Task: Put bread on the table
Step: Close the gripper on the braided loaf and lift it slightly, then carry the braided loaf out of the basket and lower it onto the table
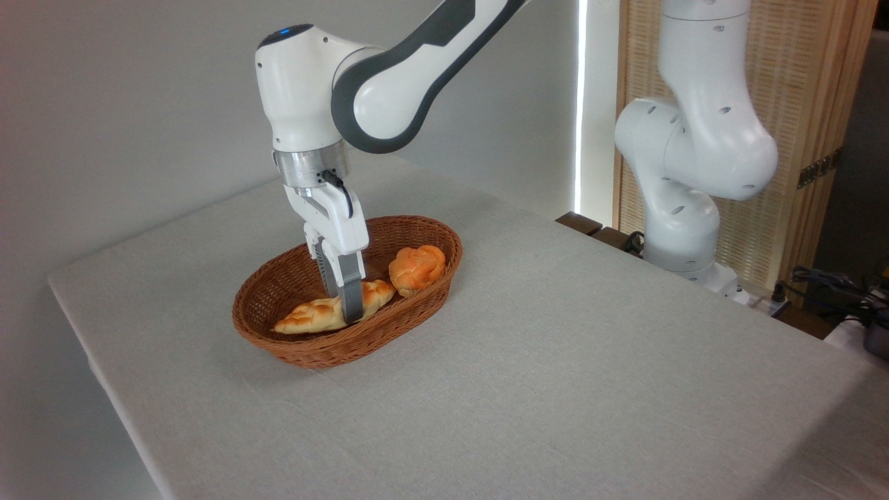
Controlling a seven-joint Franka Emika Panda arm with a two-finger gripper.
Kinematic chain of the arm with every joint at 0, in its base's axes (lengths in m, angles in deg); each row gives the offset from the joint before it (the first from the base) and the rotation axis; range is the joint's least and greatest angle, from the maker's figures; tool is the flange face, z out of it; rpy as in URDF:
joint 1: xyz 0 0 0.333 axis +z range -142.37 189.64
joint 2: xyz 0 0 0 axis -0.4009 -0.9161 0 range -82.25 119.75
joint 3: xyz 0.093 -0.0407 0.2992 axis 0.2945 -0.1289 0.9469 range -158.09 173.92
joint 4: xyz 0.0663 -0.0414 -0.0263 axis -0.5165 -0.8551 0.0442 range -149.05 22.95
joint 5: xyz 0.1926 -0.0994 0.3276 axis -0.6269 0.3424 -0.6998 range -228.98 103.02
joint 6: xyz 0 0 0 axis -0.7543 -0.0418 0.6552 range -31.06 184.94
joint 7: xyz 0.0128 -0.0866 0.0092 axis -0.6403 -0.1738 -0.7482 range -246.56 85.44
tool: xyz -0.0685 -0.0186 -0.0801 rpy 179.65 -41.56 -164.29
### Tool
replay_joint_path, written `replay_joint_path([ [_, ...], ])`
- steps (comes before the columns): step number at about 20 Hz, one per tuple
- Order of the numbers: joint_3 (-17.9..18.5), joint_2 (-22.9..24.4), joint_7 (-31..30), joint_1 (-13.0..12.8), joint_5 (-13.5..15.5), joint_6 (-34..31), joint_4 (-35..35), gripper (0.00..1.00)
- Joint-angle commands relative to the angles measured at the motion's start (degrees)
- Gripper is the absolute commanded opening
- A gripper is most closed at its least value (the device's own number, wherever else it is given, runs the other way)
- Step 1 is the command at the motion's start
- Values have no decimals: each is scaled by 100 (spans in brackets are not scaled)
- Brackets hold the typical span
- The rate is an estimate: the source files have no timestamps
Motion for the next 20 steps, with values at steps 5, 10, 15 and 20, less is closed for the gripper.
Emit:
replay_joint_path([
  [5, 313, -12, -2, 56, 597, -1903, 1423, 41],
  [10, 560, -4, -10, 56, 616, -2063, 1793, 41],
  [15, 1209, 23, 709, 56, 309, -2098, 1820, 41],
  [20, 1676, -65, 1474, 292, -44, -1730, 1776, 45],
])
